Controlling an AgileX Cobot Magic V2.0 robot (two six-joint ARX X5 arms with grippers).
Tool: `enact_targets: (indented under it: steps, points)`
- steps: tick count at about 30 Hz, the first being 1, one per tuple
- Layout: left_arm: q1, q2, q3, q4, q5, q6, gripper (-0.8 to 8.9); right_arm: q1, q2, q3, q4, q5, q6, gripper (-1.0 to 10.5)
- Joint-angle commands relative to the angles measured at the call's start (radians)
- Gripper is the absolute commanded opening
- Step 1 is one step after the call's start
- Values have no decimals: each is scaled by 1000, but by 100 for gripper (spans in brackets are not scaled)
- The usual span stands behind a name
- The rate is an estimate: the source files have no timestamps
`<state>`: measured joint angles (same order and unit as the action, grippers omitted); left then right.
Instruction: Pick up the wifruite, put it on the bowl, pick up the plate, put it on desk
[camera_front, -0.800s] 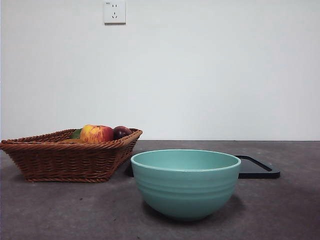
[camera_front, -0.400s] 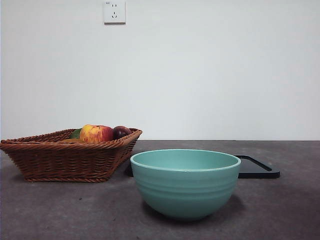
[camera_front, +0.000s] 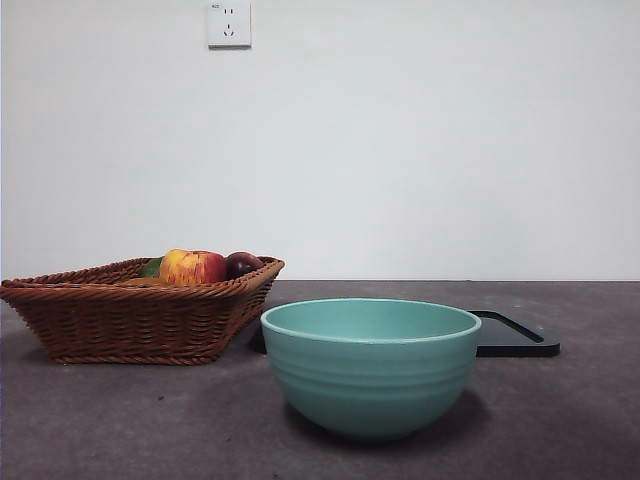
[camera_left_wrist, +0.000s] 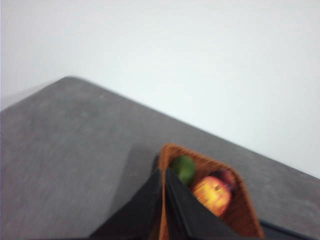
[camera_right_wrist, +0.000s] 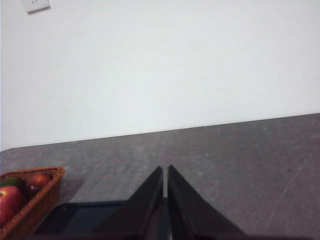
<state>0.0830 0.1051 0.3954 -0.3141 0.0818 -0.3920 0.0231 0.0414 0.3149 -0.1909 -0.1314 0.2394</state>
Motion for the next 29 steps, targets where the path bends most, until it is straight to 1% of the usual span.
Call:
enact_targets:
  steps: [1, 5, 8, 11, 13, 14, 17, 20, 23, 29]
  points:
    - [3, 47, 95, -21, 31, 61, 10, -1, 40, 87, -52, -6, -30, 5]
    - [2, 136, 205, -97, 108, 110, 10, 0, 126, 225, -191, -39, -70, 6]
    - [2, 207, 271, -171, 185, 145, 10, 0, 206, 333, -305, -90, -110, 6]
    - [2, 279, 327, -250, 287, 181, 10, 0, 309, 455, -435, -160, -152, 6]
    - [-1, 324, 359, -299, 357, 190, 10, 0, 377, 529, -515, -207, -172, 6]
    - [-5, 347, 377, -326, 394, 193, 10, 1, 411, 567, -555, -237, -175, 6]
    - [-24, 415, 434, -408, 460, 222, 10, 5, 501, 658, -645, -325, -183, 5]
    - [-57, 480, 497, -502, 480, 274, 10, 27, 574, 726, -708, -370, -212, 5]
    - [-102, 531, 554, -575, 480, 310, 10, 63, 626, 766, -759, -374, -239, 6]
    - [-199, 609, 621, -668, 480, 352, 10, 167, 712, 798, -885, -374, -294, 5]
